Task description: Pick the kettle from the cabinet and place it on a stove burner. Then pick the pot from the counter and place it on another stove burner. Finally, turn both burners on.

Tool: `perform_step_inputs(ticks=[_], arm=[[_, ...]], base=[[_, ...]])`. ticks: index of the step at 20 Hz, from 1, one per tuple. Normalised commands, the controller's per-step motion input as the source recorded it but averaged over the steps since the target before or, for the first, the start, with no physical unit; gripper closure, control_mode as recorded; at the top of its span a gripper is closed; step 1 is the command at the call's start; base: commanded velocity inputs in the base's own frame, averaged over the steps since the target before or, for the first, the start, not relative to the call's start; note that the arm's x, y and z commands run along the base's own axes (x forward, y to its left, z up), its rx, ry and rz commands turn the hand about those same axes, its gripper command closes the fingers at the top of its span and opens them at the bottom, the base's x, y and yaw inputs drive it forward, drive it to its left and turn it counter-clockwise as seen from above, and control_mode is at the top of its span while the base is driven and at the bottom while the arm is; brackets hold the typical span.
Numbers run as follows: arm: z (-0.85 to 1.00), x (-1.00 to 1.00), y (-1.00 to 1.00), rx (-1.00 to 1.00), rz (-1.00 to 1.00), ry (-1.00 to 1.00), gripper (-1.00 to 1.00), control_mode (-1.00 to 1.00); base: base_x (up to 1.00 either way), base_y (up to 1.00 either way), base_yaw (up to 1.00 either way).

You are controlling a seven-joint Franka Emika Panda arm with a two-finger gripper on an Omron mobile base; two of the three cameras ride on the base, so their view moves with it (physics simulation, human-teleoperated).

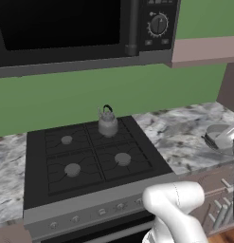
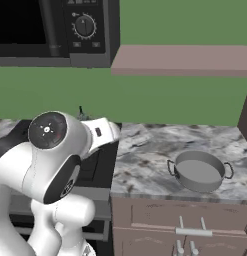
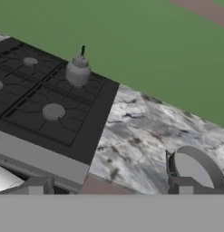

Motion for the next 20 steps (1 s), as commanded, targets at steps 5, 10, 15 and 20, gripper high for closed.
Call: perform_step_inputs(ticks=[5,10,15,20], arm=[[0.0,0.0,-0.34,0.0,-0.09,0.1,-1.0,-1.0],[-0.03,0.0,-0.29,0.0,-0.07,0.13,-1.0,-1.0],[-0.05,0.0,-0.28,0.0,-0.05,0.13,-1.0,-1.0],[-0.1,0.0,-0.27,-0.01,-0.04,0.13,-1.0,-1.0]], base=[[0.0,0.0,0.0],[0.0,0.0,0.0],[0.0,0.0,0.0],[0.0,0.0,0.0]])
